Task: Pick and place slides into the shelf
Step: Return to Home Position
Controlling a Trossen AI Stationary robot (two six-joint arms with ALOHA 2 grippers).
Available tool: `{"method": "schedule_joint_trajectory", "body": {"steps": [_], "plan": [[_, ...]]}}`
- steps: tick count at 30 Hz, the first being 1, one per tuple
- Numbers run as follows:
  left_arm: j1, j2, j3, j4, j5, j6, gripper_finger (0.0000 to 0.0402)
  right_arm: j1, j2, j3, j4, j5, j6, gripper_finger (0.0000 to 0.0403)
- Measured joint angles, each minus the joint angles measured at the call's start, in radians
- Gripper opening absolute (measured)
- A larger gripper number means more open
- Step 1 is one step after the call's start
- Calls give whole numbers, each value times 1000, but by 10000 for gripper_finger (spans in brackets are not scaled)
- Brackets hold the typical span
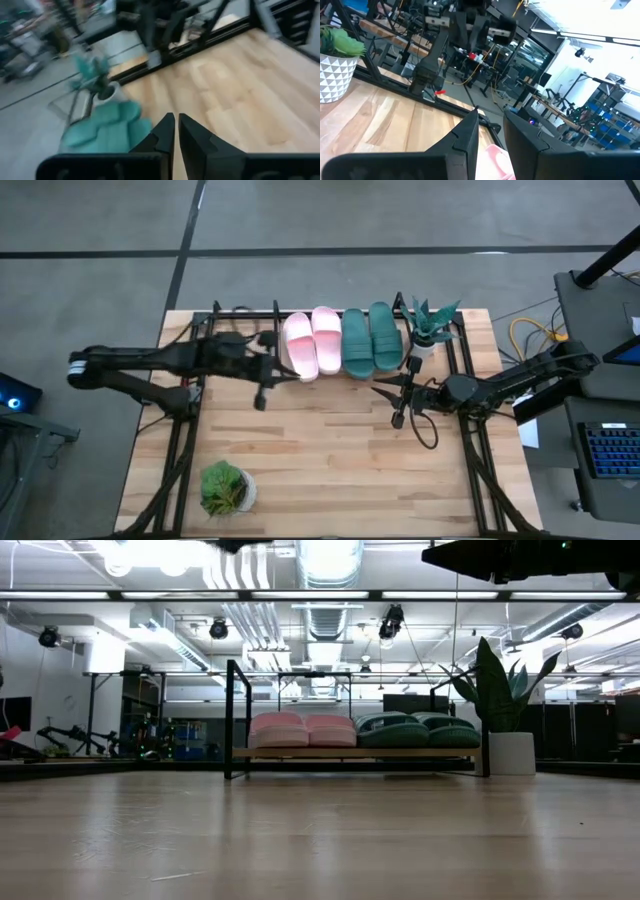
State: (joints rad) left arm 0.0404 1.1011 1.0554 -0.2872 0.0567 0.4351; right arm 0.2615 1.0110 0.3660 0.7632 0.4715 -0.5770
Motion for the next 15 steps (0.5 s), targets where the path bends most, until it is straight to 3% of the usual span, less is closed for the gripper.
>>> {"method": "schedule_joint_trajectory", "body": {"steps": [8,15], "plan": [[-2,-350,-377,190,-36,-109,1,0,-1,0,0,0,0,82],[-1,-617,-644,340,-40,-115,1,0,-1,0,0,0,0,82]]}}
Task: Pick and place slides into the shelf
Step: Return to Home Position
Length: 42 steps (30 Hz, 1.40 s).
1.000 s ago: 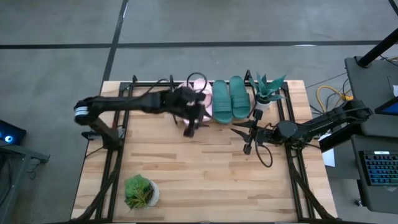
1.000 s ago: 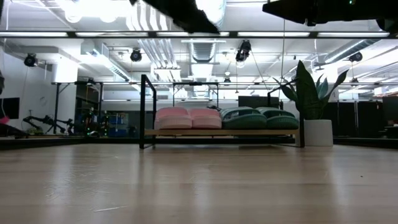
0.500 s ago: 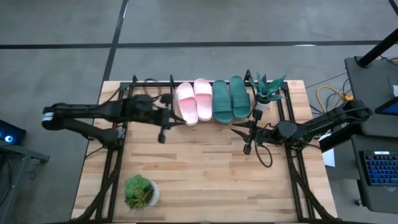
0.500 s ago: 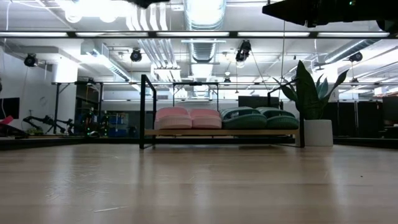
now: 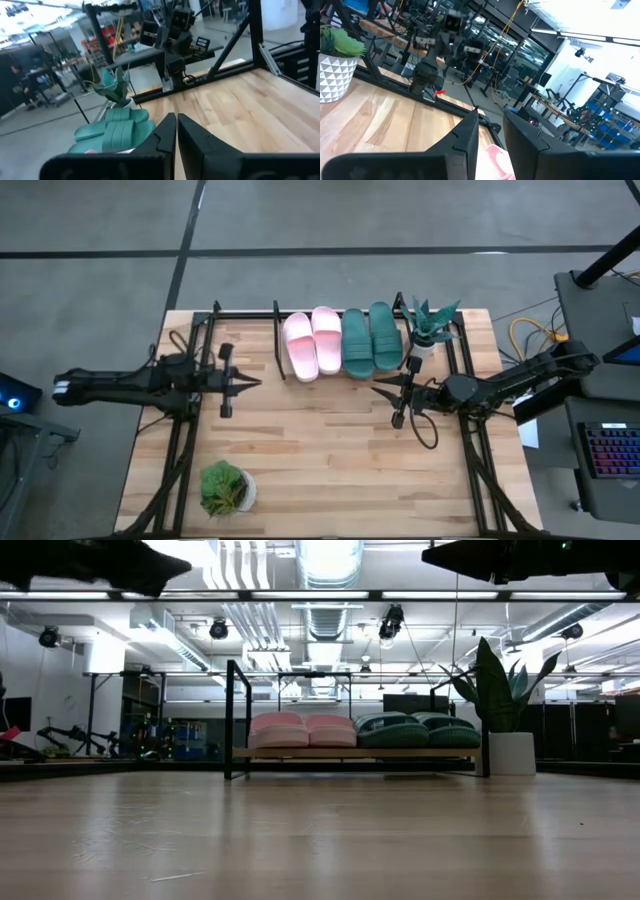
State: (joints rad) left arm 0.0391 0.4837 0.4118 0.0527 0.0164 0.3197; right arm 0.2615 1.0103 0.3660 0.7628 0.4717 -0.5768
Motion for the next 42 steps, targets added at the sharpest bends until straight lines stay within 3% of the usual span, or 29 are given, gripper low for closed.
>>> {"method": "schedule_joint_trajectory", "body": {"steps": [7,18,22,25,34,38,40,42], "plan": [[0,-203,-216,52,-72,-53,1,0,0,0,-4,0,0,82],[0,-457,-402,28,-71,-78,1,0,0,0,-30,0,123,82],[-1,-447,-402,11,-70,-102,1,2,-17,0,-38,0,234,78],[0,-429,-403,15,-70,-100,1,9,-71,0,-146,-1,327,69],[0,-406,-404,10,-70,-102,1,70,-378,-47,-494,-9,381,32],[0,-399,-404,12,-79,-92,1,47,-470,-150,-462,-126,333,11],[0,-401,-405,13,-81,-83,1,5,-484,-212,-363,-222,332,9],[0,-401,-405,16,-81,-78,1,-54,-487,-248,-272,-251,317,9]]}}
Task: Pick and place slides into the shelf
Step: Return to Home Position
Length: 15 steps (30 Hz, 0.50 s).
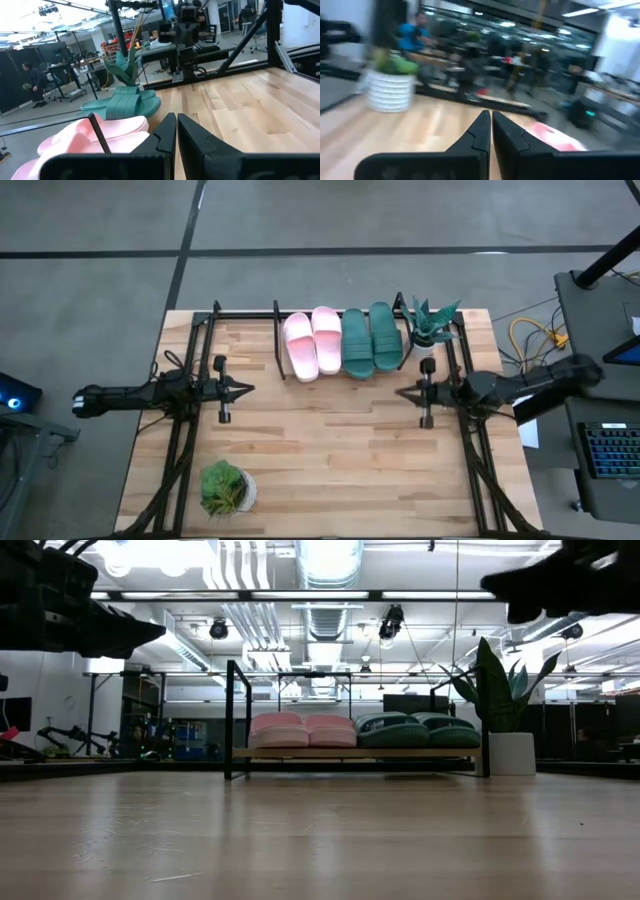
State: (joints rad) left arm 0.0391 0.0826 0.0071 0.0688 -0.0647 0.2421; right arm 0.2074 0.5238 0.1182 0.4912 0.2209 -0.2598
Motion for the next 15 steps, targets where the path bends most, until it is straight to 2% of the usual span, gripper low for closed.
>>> {"method": "schedule_joint_trajectory", "body": {"steps": [3,8,15], "plan": [[0,-2,0,0,-1,2,1,-100,-2,-11,-22,-3,-1,8],[0,-2,-1,-1,-2,29,1,-235,-34,10,-106,-90,37,8],[0,2,-1,-5,-3,27,1,-258,-200,-5,-193,-90,35,8]]}}
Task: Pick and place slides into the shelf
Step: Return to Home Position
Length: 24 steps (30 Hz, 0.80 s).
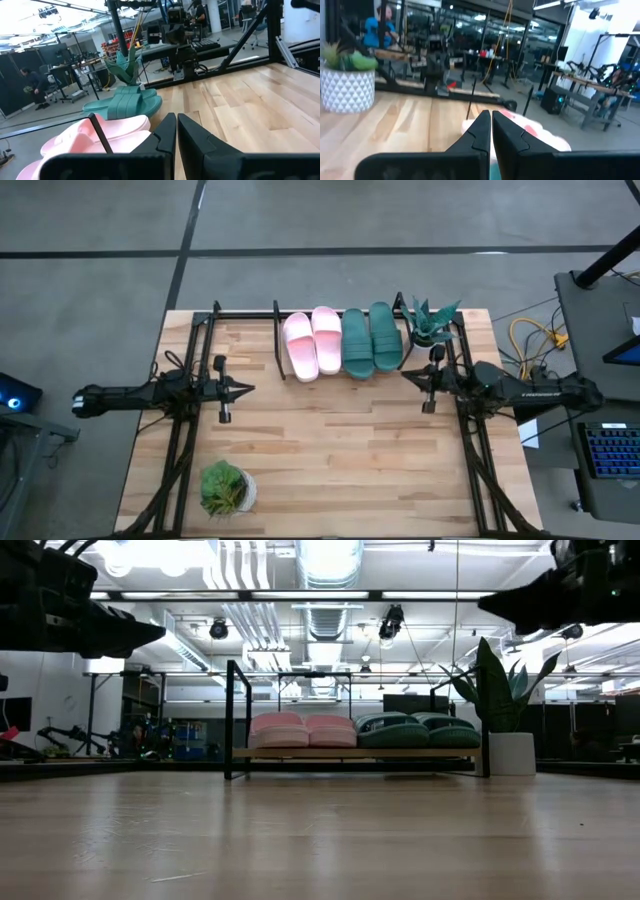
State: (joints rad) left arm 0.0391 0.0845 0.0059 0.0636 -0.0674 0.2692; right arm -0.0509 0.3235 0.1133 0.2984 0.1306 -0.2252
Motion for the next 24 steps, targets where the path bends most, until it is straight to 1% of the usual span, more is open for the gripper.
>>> {"method": "schedule_joint_trajectory", "body": {"steps": [5,8,11,14,15,19,24], "plan": [[0,-1,0,0,0,-2,1,0,-160,-6,-187,-1,16,8],[0,-1,-1,0,0,-2,1,0,-252,-7,-273,-32,57,8],[0,0,-1,0,-1,-25,2,0,-326,-19,-310,-52,97,8],[0,-1,-1,2,-2,-70,2,0,-315,-43,-283,-85,110,8],[0,-1,-1,8,-2,-85,2,0,-302,-57,-249,-89,117,8],[0,-5,-1,7,-5,-124,2,-4,-296,-93,-188,-79,138,8],[1,-2,-1,-1,-18,-163,2,-4,-302,-103,-248,-79,147,8]]}}
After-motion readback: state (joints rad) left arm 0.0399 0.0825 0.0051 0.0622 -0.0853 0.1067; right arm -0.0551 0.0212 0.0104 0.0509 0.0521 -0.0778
